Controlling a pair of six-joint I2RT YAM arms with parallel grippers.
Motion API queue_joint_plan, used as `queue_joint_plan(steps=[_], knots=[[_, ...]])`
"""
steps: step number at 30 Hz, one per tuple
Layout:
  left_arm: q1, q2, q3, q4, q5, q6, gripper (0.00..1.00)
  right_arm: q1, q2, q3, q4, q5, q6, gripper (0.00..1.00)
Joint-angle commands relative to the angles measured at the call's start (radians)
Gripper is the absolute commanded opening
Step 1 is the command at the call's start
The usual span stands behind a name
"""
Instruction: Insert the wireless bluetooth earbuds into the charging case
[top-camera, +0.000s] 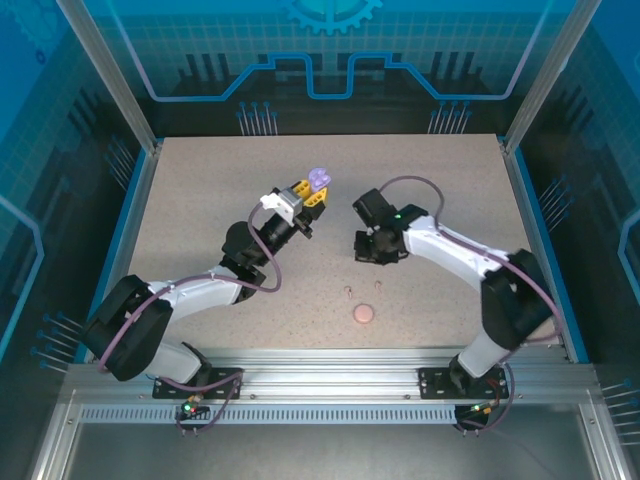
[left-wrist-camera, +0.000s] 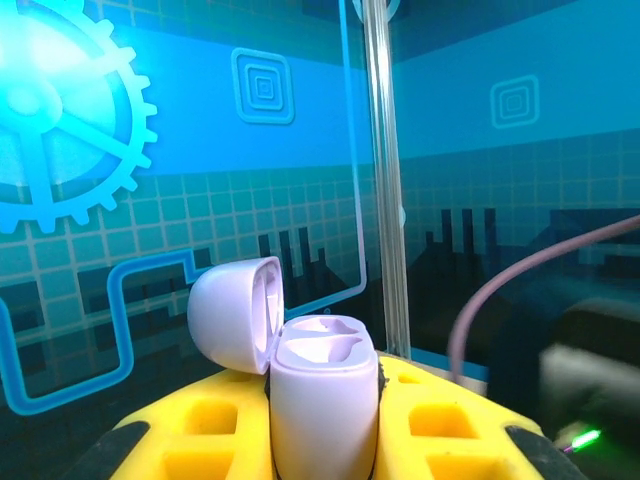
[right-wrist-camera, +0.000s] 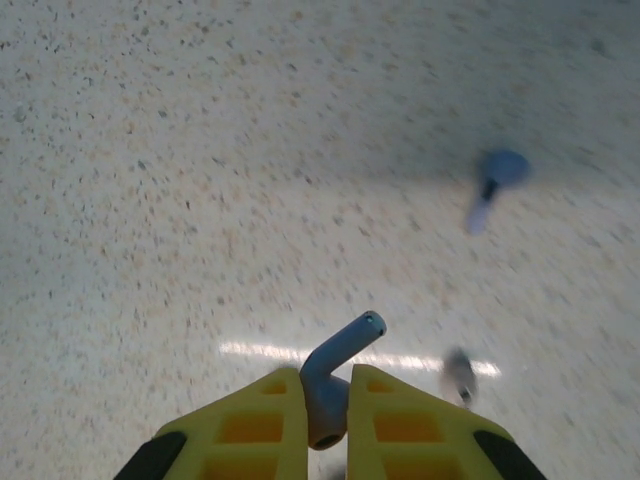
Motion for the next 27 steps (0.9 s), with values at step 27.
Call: queue_joint_plan(steps=[27], knots=[[0.014, -0.090, -0.032, 0.080, 0.099, -0.060, 0.00, -0.010, 0.317, 0.181, 0.036, -0.131, -0.078, 0.34]])
